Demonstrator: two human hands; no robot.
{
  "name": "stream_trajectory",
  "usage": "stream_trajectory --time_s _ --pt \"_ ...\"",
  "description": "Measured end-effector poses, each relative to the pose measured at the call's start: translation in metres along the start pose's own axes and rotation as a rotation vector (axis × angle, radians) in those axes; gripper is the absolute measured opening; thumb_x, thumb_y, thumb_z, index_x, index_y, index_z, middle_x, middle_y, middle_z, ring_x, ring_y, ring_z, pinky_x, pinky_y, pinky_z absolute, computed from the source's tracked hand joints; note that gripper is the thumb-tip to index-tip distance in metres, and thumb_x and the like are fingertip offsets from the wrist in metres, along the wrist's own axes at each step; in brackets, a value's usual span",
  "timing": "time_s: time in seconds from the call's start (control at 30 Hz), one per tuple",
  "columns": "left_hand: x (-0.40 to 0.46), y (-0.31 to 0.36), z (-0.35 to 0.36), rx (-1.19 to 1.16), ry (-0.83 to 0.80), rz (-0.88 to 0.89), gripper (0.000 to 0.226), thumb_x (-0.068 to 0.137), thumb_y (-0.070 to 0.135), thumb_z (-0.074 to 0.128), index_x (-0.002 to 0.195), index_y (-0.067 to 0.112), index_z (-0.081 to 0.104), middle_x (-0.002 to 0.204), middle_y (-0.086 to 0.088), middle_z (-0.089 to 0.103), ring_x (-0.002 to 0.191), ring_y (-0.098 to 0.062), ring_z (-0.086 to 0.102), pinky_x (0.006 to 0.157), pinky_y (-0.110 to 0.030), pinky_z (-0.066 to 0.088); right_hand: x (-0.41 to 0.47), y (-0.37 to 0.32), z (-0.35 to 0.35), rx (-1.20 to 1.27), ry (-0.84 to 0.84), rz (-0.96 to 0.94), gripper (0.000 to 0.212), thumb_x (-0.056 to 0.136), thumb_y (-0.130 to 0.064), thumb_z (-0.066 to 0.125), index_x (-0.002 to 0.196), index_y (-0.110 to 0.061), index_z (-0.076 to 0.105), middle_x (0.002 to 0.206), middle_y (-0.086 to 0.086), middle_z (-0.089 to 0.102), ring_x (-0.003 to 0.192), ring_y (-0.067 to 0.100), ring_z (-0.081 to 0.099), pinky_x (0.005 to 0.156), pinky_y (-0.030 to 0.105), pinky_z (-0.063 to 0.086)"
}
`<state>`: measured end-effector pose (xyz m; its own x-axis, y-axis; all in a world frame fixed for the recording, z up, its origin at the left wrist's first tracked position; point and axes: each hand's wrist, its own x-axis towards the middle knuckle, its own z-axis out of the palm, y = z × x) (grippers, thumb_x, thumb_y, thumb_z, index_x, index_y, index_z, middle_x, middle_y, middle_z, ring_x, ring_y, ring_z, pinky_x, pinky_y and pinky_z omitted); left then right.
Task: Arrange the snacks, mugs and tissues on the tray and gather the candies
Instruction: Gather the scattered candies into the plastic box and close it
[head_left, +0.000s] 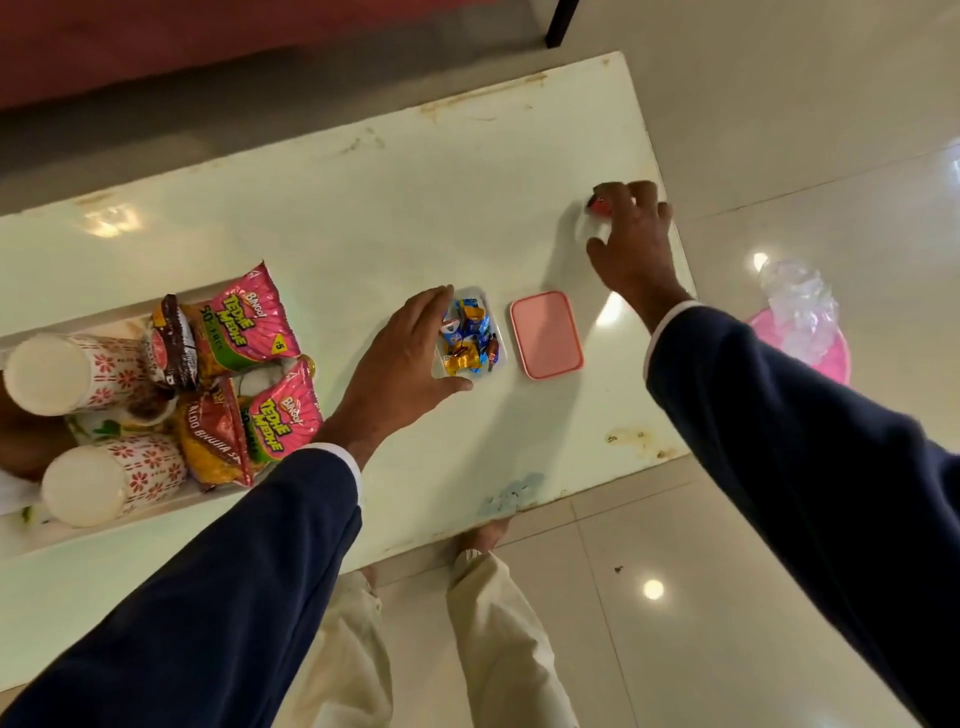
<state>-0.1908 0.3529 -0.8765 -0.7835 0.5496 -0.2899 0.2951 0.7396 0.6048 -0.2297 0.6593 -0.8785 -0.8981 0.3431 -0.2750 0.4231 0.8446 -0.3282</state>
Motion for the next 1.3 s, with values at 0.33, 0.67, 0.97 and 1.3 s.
stream_trajectory --time_s 0.33,0.67,0.97,1.3 --pt "0.002 0.005 -0.005 -0.017 -0.028 -0.040 0.113 0.073 0.040 0.089 0.161 0.018 0.022 0.160 -0.001 0.032 0.143 -0.017 0.039 0.111 -0.035 0.044 -0.005 -0.031 -0.015 0.314 -0.303 0.011 0.018 0.090 -0.010 0.066 0.108 -0.011 0.066 0.098 0.010 0.069 0.080 0.029 0.071 0.071 0.043 0.062" --pt "0.004 0.003 -0.005 -0.075 -0.030 -0.077 0.128 0.068 0.043 0.091 0.162 0.024 0.006 0.152 0.001 0.042 0.136 -0.017 0.048 0.105 -0.036 0.047 -0.093 -0.079 0.003 0.495 -0.228 -0.034 0.022 0.086 -0.019 0.075 0.105 -0.013 0.065 0.096 0.001 0.064 0.083 0.021 0.068 0.068 0.037 0.059" --pt "0.002 0.003 0.001 -0.062 -0.008 -0.080 0.127 0.066 0.042 0.093 0.162 0.021 0.012 0.154 -0.002 0.038 0.136 -0.020 0.048 0.104 -0.041 0.050 -0.105 -0.025 0.035 0.070 -0.307 0.227 0.089 0.072 -0.051 0.082 0.141 -0.014 0.038 0.136 0.012 0.042 0.119 0.039 0.051 0.086 0.045 0.052" --pt "-0.010 -0.005 -0.005 -0.046 -0.027 -0.073 0.122 0.069 0.040 0.091 0.162 0.020 0.013 0.157 -0.001 0.034 0.137 -0.021 0.047 0.104 -0.043 0.050 -0.127 -0.049 0.054 -0.115 -0.161 0.143 0.072 0.086 -0.051 0.058 0.140 -0.008 0.039 0.123 0.012 0.046 0.107 0.035 0.051 0.067 0.040 0.051"
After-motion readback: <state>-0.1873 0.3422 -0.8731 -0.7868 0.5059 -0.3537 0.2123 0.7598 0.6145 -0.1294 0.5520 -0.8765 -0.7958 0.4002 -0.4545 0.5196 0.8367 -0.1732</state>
